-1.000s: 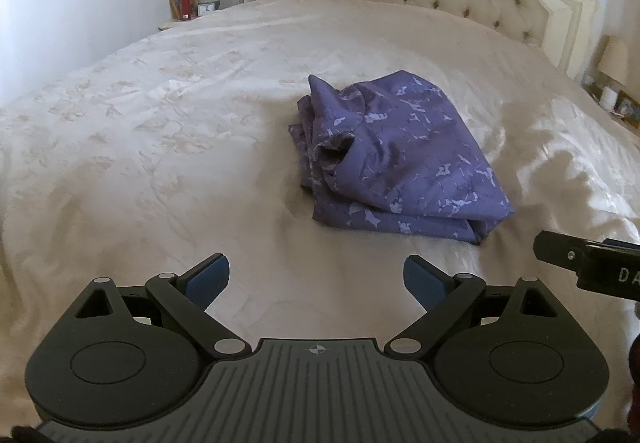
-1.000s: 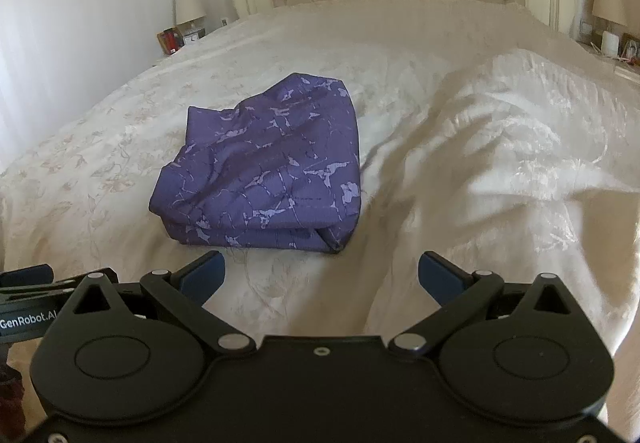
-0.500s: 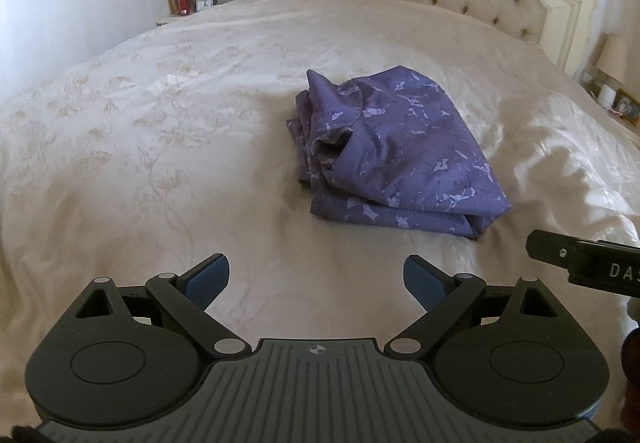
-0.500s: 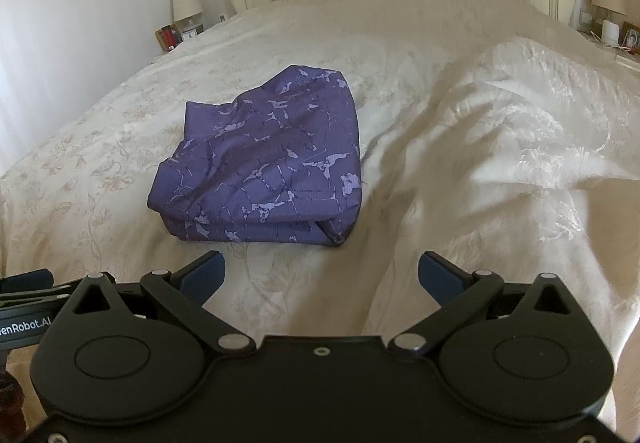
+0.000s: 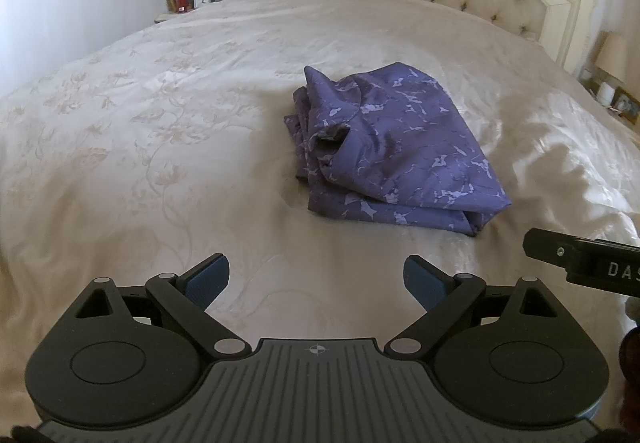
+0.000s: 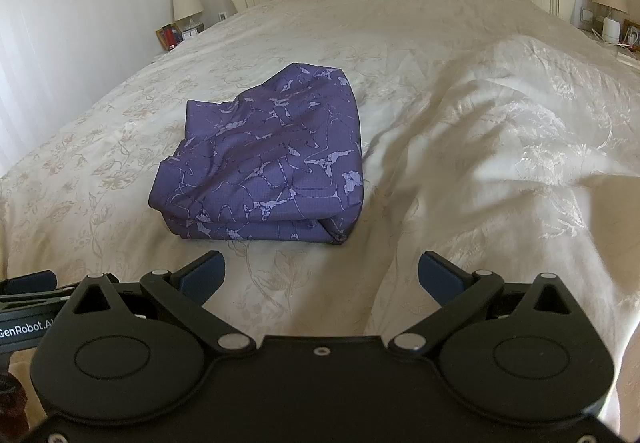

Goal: Fold large clothes

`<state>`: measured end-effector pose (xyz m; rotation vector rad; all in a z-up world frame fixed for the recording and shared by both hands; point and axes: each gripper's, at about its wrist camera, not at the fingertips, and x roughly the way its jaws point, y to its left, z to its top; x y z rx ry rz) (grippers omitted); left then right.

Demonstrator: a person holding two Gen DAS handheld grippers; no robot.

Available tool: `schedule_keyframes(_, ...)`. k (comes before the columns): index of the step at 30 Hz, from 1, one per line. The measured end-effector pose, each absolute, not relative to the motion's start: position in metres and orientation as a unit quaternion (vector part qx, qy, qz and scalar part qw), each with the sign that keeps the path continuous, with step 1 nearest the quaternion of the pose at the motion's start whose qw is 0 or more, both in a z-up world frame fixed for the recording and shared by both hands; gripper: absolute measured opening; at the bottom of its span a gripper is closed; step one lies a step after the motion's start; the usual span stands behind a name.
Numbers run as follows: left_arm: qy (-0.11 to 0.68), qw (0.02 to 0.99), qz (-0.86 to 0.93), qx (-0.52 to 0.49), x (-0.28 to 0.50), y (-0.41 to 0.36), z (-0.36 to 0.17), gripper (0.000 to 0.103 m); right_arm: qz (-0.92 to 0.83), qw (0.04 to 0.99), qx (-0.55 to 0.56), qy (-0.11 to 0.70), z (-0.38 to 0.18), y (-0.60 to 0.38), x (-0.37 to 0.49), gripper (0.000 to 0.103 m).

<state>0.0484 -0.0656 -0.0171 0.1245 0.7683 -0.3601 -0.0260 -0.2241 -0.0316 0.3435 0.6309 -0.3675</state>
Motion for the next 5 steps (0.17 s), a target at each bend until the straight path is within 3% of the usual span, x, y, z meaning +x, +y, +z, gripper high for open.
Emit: schedule_keyframes(5,0.375,0.908,-0.175,0.06,0.0488,-0.0668,-0.0173,0.095,-0.178,0.919,0.168,0.308,-0.0319,-0.224,-0.0256,0.102)
